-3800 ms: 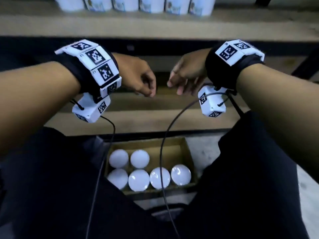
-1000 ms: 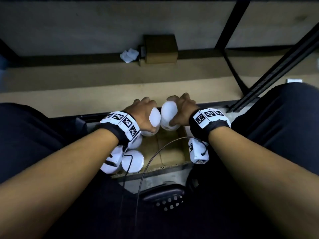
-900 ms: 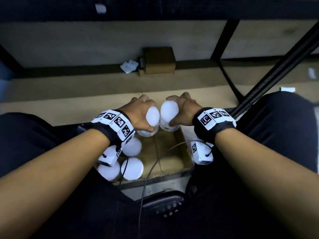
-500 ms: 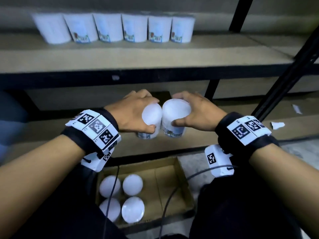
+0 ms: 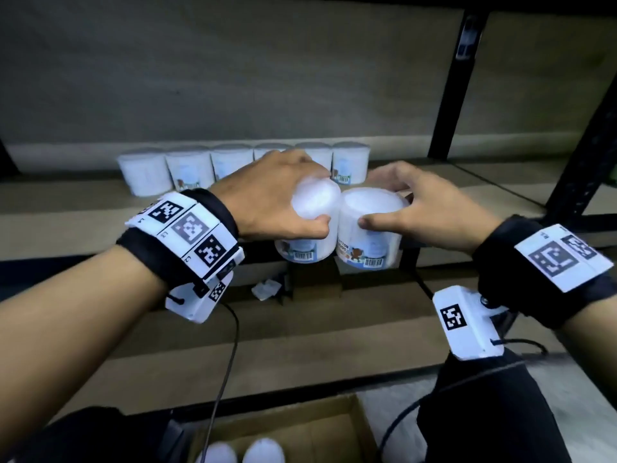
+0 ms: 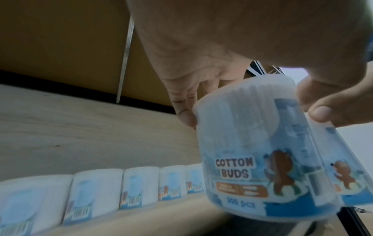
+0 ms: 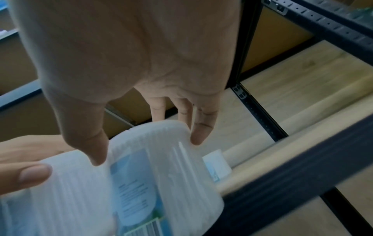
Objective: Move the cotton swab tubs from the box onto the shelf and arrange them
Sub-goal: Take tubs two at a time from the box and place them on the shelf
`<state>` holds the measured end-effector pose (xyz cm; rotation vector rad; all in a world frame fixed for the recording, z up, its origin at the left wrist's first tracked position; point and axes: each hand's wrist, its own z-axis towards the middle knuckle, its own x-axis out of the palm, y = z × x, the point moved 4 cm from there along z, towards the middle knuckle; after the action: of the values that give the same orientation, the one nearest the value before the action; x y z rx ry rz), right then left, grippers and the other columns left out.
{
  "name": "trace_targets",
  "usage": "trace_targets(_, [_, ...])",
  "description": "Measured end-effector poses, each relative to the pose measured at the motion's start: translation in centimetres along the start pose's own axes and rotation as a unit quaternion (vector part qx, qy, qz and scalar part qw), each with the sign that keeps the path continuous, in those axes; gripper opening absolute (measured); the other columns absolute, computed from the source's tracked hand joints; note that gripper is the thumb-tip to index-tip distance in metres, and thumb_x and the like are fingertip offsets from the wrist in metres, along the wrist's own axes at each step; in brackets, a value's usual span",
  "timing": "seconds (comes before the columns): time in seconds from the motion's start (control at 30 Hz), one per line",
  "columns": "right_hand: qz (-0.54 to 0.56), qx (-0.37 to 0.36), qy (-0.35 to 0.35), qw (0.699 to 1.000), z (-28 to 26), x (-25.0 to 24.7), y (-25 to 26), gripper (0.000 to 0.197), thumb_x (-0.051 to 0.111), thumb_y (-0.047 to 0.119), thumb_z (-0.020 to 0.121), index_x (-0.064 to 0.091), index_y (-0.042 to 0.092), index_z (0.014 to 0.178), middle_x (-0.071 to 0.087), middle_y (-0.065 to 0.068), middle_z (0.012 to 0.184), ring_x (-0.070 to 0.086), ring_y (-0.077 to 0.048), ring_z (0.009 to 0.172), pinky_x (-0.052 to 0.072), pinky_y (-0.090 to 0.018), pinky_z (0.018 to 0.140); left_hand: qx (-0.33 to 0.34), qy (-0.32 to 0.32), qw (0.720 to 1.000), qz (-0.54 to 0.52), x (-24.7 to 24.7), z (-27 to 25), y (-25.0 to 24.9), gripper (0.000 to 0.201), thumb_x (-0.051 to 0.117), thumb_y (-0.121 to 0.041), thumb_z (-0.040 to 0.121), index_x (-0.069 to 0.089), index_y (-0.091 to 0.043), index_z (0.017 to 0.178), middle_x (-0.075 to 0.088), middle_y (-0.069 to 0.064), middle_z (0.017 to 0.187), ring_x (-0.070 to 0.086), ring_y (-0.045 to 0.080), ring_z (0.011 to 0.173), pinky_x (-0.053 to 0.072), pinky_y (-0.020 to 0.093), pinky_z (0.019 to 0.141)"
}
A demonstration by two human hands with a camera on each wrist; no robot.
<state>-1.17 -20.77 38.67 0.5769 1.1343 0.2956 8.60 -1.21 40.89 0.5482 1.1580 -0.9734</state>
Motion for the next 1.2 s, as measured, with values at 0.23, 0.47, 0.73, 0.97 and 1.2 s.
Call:
trace_targets(0.23, [0.013, 0.022, -0.049, 0.998, 3.6, -3.0, 0.6, 0.066, 0.083, 0.046, 0.069, 0.055, 0.03, 0.127, 0.06, 0.007, 0.118, 0.06, -0.012, 0.108, 0.049, -0.031, 0.097, -0.009, -0.001, 1.0, 0.023, -1.5, 5.0, 0.0, 0.079, 0.055, -0.063, 0.062, 0.053, -0.032, 0.134, 0.051, -0.009, 0.13, 0.051, 0.016, 0.12, 0.043, 0.032, 0.102])
trace_targets(0.47, [0.012, 0.044, -0.073, 0.996, 6.2, -3.8, 0.0, 0.071, 0.083, 0.045, 0.067, 0.053, 0.032, 0.129, 0.06, 0.005, 0.122, 0.061, -0.017, 0.108, 0.052, -0.037, 0.096, -0.025, 0.038, 0.998, 0.032, -0.4, 8.3, 0.4, 0.083, 0.055, -0.064, 0.06, 0.05, -0.032, 0.137, 0.05, -0.008, 0.134, 0.05, 0.016, 0.122, 0.045, 0.034, 0.101])
trace_targets(0.73, [-0.016, 0.064, -0.066, 0.996, 7.5, -3.1, -1.5, 0.075, 0.083, 0.047, 0.067, 0.053, 0.029, 0.134, 0.056, 0.005, 0.13, 0.055, -0.017, 0.121, 0.047, -0.033, 0.102, -0.027, 0.062, 0.997, 0.041, 1.9, 10.1, 0.9, 0.09, 0.053, -0.067, 0.058, 0.048, -0.03, 0.14, 0.047, -0.008, 0.143, 0.045, 0.015, 0.131, 0.037, 0.027, 0.104])
trace_targets(0.97, [-0.032, 0.08, -0.046, 0.995, 7.9, -2.1, -3.1, 0.076, 0.083, 0.048, 0.069, 0.051, 0.03, 0.136, 0.058, 0.001, 0.132, 0.054, -0.02, 0.122, 0.046, -0.034, 0.1, -0.028, 0.086, 0.996, 0.011, 3.8, 10.4, 1.1, 0.081, 0.057, -0.062, 0.063, 0.049, -0.032, 0.137, 0.05, -0.01, 0.136, 0.047, 0.014, 0.125, 0.042, 0.033, 0.104])
trace_targets(1.2, [-0.056, 0.081, -0.022, 0.995, 7.7, -1.6, -3.6, 0.067, 0.079, 0.049, 0.075, 0.054, 0.03, 0.133, 0.056, 0.002, 0.137, 0.051, -0.019, 0.127, 0.042, -0.029, 0.096, -0.029, 0.081, 0.996, -0.023, 3.7, 10.1, 1.5, 0.07, 0.064, -0.052, 0.073, 0.048, -0.035, 0.138, 0.048, -0.012, 0.142, 0.045, 0.011, 0.128, 0.039, 0.029, 0.106])
